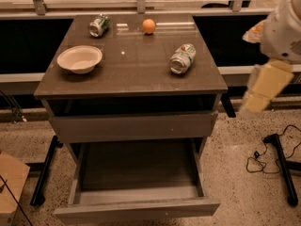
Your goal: Place 7up can into middle drawer
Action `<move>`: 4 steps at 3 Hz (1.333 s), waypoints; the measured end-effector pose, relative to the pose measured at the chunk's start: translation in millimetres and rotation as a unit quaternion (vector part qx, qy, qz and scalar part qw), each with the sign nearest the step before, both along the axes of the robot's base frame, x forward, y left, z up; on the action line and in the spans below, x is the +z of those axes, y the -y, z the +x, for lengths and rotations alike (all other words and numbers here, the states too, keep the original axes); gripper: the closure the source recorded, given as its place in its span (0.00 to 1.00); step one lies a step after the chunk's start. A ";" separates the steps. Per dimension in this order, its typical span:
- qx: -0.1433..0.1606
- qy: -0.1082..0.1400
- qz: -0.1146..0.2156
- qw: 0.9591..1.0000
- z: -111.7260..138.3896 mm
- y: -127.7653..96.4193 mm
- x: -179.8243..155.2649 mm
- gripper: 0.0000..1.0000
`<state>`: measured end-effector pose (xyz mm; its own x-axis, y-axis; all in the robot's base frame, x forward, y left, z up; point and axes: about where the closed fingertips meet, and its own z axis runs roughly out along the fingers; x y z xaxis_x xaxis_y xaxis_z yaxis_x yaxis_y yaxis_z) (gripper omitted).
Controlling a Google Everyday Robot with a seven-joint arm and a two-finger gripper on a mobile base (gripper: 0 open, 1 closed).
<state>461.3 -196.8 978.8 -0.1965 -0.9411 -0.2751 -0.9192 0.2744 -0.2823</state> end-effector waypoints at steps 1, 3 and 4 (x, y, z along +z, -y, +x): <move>0.013 0.017 0.037 0.999 33.6 -22.4 -1.3 0.00; 0.032 0.011 0.119 0.992 118.8 -51.0 -12.4 0.00; 0.031 0.016 0.123 0.992 126.1 -50.6 -10.4 0.00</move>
Offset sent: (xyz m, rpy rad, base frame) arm 0.1264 0.0616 -0.0116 0.2746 -0.0304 0.0929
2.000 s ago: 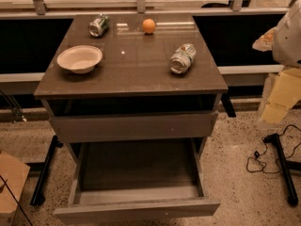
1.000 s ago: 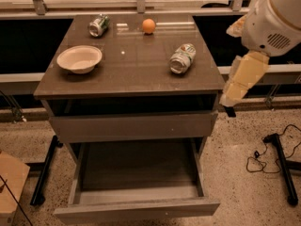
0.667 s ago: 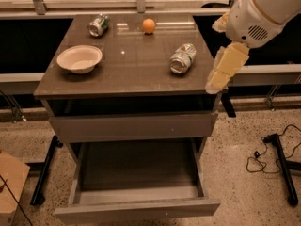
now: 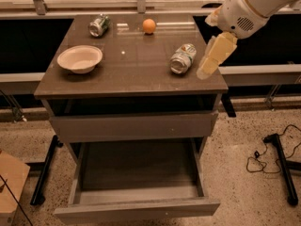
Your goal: Place 7up can into middle drawer
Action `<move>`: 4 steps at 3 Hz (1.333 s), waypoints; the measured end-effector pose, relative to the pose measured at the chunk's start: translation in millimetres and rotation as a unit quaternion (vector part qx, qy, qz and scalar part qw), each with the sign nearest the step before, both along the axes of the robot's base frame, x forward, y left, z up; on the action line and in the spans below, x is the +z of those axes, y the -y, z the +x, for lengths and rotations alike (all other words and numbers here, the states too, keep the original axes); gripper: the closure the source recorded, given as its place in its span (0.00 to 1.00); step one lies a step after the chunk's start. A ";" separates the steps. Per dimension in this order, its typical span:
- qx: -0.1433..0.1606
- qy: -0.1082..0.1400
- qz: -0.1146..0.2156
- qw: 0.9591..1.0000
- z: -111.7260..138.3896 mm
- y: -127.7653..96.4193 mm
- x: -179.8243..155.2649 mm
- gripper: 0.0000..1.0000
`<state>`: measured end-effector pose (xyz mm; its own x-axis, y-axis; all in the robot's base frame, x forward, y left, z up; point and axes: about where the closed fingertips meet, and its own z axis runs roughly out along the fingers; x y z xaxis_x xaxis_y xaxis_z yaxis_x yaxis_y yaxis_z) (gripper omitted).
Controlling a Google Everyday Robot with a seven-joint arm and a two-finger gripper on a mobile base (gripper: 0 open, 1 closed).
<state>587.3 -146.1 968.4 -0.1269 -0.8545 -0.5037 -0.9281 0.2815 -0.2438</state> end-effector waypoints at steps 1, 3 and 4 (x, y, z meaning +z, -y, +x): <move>-0.022 -0.011 -0.009 1.000 2.5 1.6 -9.2 0.00; -0.097 -0.002 0.024 0.995 52.0 6.6 -50.2 0.00; -0.119 0.005 0.055 0.991 86.3 9.8 -65.2 0.00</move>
Offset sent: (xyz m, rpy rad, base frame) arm 0.0587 -0.0121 -0.0526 0.0692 -0.0487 -0.2773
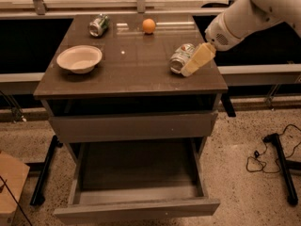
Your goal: Place 7up can into middle drawer
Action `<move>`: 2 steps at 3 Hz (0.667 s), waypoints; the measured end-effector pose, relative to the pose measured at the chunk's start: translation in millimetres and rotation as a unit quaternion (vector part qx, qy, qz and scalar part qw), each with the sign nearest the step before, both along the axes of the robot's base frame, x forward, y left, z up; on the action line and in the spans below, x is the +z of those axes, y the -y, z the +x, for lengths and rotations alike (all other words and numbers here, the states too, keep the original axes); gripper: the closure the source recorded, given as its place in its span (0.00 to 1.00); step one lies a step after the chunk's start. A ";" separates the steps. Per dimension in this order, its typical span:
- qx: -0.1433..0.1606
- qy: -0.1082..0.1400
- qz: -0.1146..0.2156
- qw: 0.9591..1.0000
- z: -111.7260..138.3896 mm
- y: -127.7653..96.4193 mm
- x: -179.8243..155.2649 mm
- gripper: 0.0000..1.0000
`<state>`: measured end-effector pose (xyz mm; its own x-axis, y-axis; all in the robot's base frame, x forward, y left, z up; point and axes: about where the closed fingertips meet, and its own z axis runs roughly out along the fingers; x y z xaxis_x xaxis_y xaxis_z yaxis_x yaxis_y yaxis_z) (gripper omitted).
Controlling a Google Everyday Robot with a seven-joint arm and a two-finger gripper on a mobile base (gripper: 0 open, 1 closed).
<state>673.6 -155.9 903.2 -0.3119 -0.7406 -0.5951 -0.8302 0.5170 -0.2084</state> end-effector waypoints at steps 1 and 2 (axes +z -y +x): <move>-0.008 -0.009 0.013 1.000 29.3 -1.0 -19.0 0.00; -0.003 -0.026 0.021 0.999 50.8 -7.4 -39.0 0.00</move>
Offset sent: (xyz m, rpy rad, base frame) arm 0.0777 0.0103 -0.0564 0.0628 0.0850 -0.0020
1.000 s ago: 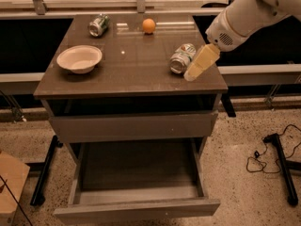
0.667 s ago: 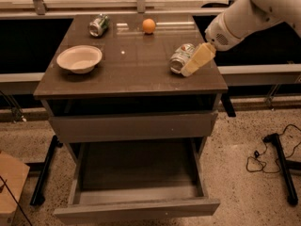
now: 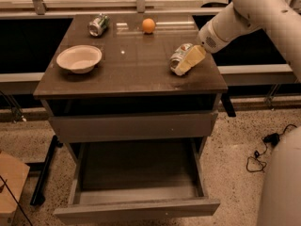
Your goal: Place 7up can into middle drawer
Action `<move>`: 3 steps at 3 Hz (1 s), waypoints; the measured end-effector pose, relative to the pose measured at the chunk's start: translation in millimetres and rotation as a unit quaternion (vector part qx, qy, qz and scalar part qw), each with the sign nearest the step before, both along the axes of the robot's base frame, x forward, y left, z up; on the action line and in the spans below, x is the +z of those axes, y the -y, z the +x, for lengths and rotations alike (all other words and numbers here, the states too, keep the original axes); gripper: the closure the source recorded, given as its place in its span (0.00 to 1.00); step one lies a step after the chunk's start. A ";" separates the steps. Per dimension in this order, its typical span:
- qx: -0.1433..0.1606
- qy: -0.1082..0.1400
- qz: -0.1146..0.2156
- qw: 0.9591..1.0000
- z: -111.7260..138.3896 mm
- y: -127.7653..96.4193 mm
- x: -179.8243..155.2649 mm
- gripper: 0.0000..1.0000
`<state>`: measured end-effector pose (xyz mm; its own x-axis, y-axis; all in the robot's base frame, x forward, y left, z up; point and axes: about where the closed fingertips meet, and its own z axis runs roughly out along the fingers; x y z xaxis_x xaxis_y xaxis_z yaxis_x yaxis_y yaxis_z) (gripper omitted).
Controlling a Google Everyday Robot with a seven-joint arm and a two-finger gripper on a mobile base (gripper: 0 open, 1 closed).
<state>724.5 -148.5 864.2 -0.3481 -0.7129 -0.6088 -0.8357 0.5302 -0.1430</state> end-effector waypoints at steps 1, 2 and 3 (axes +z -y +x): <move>0.001 -0.020 0.010 1.000 16.5 -3.7 -20.2 0.00; 0.003 -0.036 0.016 0.999 28.1 -6.8 -35.6 0.00; 0.008 -0.036 -0.001 0.999 33.8 -14.5 -35.5 0.18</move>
Offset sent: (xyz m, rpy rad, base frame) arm 0.0454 0.0037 -0.0452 0.0453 0.1021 0.0026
